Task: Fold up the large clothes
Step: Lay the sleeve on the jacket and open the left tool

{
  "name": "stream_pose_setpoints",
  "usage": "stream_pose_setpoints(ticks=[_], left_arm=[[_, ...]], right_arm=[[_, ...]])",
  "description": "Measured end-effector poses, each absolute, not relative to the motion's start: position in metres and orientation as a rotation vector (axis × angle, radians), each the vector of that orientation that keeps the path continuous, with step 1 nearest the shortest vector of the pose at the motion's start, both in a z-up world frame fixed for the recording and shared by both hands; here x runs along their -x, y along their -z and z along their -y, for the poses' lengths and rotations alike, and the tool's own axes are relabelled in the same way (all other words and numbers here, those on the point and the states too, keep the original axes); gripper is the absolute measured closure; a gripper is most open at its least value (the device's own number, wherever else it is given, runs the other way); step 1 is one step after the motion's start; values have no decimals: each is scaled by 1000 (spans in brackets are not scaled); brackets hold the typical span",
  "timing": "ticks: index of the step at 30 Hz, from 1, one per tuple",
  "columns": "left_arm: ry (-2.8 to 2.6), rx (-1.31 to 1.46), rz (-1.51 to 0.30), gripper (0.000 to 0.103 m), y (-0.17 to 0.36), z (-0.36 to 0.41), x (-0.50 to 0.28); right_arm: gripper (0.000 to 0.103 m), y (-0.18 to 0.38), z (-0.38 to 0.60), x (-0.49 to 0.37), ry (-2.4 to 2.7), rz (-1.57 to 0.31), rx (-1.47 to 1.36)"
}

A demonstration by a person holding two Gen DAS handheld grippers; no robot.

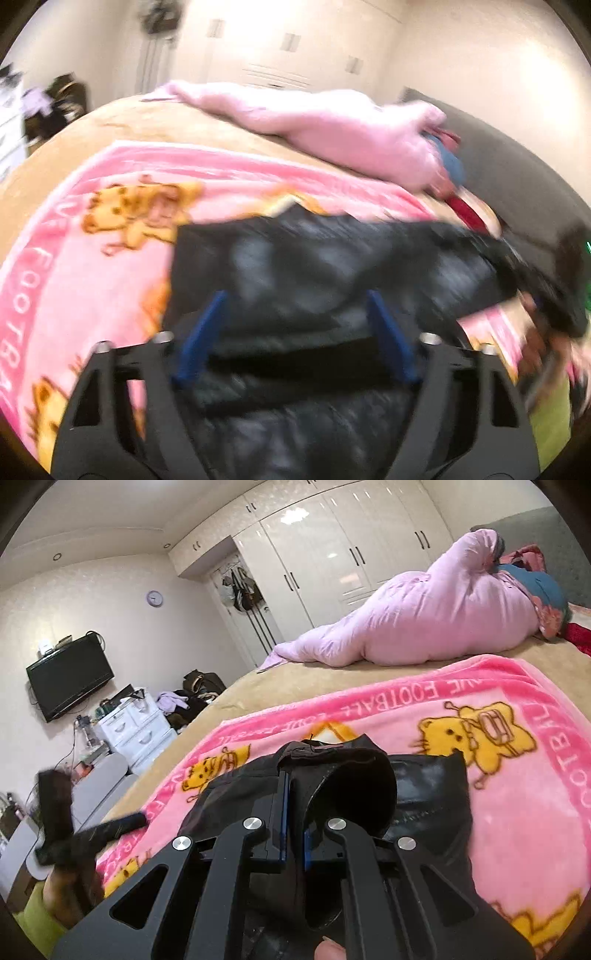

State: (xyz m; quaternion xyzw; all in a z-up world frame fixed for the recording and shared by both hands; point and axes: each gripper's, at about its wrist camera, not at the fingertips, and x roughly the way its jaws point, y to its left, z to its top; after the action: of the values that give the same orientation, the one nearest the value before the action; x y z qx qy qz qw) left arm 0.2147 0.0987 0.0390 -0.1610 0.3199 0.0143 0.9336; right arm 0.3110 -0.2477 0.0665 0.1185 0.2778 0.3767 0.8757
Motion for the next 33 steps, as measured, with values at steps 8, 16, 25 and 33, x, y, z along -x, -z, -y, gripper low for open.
stream_pose_setpoints(ticks=[8,16,25,33], left_arm=[[-101,342,-800,65,0,-122,-284],[-113,325,-919,65,58,-112,-289],[-89,369,-908,65,72,-120,-285],[-95,348,-892,65,72,-117,-284]], right_arm=[[98,-40,244,-331,-699,-633,-142],[94,-19,256,-350,-651,-732,-193],[48,-4,278,-360,-453,-847,-208],[31,9,265,-378,-465,-856,-286]])
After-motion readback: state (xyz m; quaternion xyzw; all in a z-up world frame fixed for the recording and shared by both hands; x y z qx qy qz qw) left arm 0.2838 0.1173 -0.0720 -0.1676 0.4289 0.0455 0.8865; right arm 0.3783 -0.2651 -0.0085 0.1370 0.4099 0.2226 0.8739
